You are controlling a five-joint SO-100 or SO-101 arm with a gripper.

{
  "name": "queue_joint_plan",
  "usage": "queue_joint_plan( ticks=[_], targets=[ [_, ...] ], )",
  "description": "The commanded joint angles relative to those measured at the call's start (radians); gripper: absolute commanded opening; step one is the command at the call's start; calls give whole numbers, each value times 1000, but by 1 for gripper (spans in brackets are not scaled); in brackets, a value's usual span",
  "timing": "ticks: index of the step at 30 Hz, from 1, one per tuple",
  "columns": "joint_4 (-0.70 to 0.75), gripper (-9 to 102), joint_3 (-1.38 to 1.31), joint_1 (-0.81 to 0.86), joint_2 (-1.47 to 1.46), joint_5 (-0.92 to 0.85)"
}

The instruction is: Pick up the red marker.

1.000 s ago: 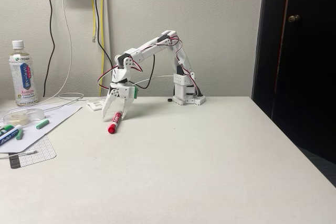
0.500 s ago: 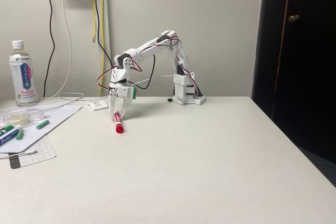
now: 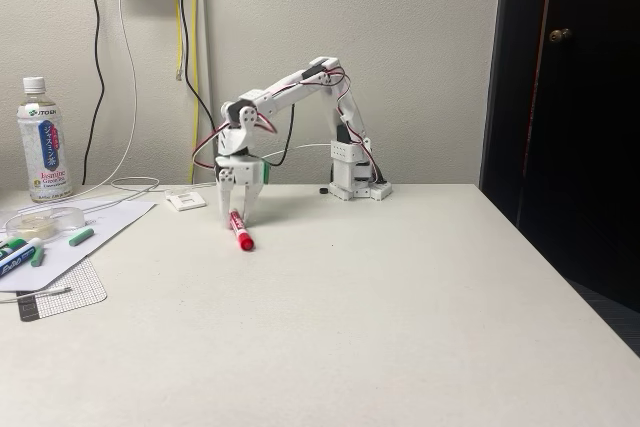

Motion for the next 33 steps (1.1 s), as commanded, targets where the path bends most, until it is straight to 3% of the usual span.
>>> queue_joint_plan(
  ticks=[1, 33],
  targets=[
    [15, 0, -17, -9, 127, -21],
    [114, 0, -18, -167, 595, -115]
  ],
)
